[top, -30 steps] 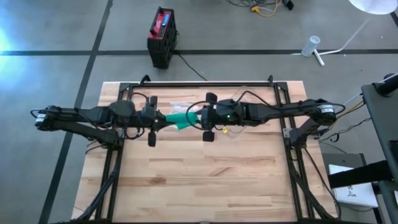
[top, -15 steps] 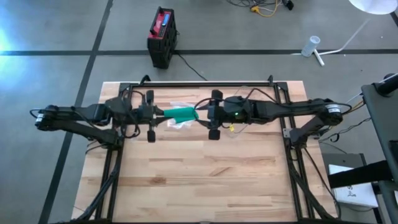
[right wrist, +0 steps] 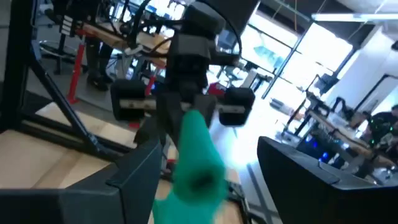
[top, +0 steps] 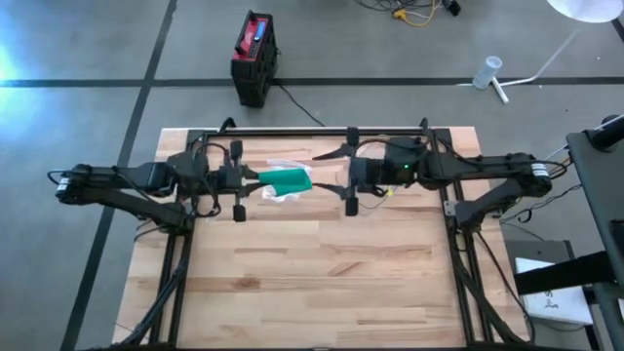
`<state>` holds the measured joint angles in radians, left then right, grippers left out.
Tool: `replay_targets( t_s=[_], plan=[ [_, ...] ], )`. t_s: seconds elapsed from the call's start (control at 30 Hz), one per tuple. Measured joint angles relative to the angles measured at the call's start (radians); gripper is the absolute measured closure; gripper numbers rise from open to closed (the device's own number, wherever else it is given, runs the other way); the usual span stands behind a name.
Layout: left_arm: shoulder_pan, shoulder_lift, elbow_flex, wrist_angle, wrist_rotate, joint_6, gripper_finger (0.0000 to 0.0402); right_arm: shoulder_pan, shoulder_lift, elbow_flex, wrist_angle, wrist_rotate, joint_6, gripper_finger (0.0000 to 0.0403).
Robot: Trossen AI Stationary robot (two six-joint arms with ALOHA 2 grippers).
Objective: Roll bandage
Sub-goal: Roll the dark green bandage
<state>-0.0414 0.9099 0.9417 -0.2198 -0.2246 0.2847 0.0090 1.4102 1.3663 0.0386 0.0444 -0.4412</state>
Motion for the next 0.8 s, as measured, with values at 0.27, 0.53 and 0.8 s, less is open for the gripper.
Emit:
replay_targets(
  t_s=[0.27,0.53,0.8],
  plan=[
    [0.0,0.02,-0.001,-0.008,-0.057,0.033,0.0393,-0.023,0.099,0.003,0.067,0.053,0.025,0.0148],
    [0.0,0.02,-0.001,-0.006,-0.057,0.039,0.0393,-0.035,0.112,0.011,0.024,0.025,0.093,0.0172],
    [0.0,0.025,-0.002,0.003,-0.054,0.043,0.0393,-0.036,0.112,0.013,0.003,0.006,0.119,0.0205]
  ],
)
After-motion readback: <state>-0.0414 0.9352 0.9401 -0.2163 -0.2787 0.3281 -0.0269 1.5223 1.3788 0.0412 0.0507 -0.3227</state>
